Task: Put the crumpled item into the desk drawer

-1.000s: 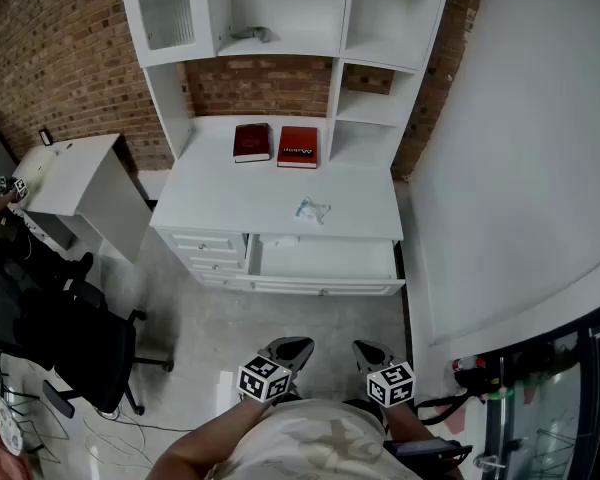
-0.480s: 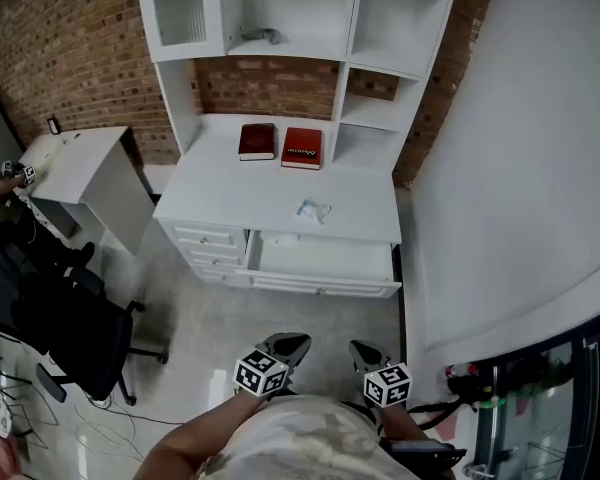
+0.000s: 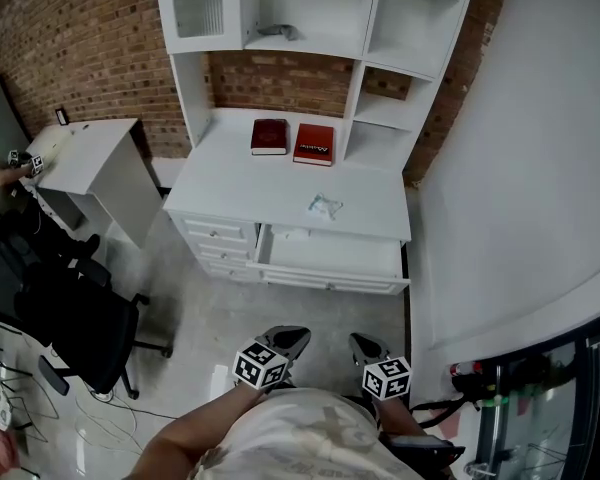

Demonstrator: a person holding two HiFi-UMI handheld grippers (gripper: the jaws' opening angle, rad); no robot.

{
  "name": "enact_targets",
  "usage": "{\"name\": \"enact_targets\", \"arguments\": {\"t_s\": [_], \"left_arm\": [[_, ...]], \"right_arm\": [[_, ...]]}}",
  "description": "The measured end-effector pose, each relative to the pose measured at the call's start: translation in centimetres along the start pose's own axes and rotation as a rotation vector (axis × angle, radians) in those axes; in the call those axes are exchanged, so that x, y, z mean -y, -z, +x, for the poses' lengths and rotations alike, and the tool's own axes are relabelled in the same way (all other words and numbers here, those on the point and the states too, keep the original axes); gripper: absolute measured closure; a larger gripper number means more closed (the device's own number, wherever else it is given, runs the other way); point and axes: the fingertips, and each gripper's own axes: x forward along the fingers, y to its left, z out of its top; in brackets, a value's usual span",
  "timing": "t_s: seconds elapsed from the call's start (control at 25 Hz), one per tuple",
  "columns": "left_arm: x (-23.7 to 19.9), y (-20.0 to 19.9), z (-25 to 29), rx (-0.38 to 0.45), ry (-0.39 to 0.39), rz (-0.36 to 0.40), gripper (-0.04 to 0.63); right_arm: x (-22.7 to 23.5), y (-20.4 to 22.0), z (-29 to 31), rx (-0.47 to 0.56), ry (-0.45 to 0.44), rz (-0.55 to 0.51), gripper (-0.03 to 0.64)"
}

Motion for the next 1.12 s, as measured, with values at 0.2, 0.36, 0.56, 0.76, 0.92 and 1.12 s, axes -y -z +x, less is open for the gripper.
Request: {"name": "enact_targets", "arguments": {"t_s": [0.2,0.36,0.56,0.76,0.92,1.12], "left_arm": [[-0.7,0.8,-1.3,-0.004,-0.006,-0.015,0.565],[-1.1,0.7,-1.9,0.004,-0.006,-0.02,0.565],[-1.1,1.2,-2.8,0.006,0.005,-0.022,0.565],[-1.2,1.1,-3.2,0.021,-0.003,-0.034,0.565],[-2.2,1.2,-4.4,0.036,-0.029,-0.046,0.565],[-4.1,1.1,-5.2,0.059,-0.069,-0.078,0.565]], "right_arm": [[-1.5,0.6,0.6,-0.012,0.005,0.01,0.594],[-2.5,1.0,0.4,-0.022,0.007,0.013,0.594],[-2.5,1.0,0.3,-0.02,0.031,0.015,0.594],[-2.9,1.1,0.4,-0.031,0.027,0.009,0.594],[-3.2,0.8,1.5,-0.046,0.02,-0.011,0.594],[-4.2,-0.2,3.0,-0.045,-0.006,-0.041,0.594]]}}
